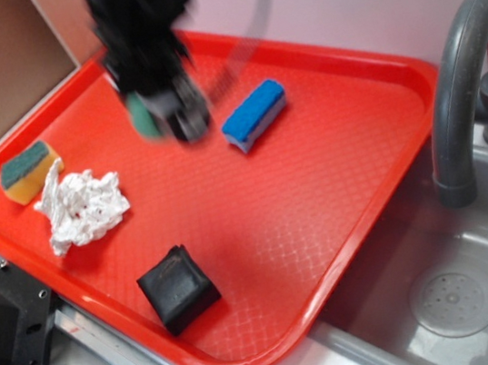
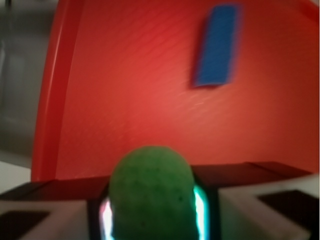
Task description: Grab the green ball.
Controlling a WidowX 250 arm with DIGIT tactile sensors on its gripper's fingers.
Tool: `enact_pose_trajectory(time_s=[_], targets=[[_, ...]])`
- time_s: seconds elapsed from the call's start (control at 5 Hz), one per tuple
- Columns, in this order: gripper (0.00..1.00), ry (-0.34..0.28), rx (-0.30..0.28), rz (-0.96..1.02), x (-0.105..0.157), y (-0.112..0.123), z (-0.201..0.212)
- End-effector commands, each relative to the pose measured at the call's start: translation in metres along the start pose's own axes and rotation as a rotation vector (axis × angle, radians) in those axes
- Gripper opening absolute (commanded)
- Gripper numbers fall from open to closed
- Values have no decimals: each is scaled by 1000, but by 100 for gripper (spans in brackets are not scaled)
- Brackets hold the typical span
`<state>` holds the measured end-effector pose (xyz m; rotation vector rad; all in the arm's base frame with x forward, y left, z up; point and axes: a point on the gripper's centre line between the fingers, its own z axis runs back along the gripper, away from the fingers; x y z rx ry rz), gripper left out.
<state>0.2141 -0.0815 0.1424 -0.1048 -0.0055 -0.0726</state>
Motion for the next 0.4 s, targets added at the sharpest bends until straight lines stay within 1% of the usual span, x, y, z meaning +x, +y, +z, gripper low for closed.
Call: enact_pose_trajectory(time_s=[0.0, 0.2], targets=[[0, -167, -13, 27, -14, 27, 50], [64, -59, 8, -29, -4, 31, 40]])
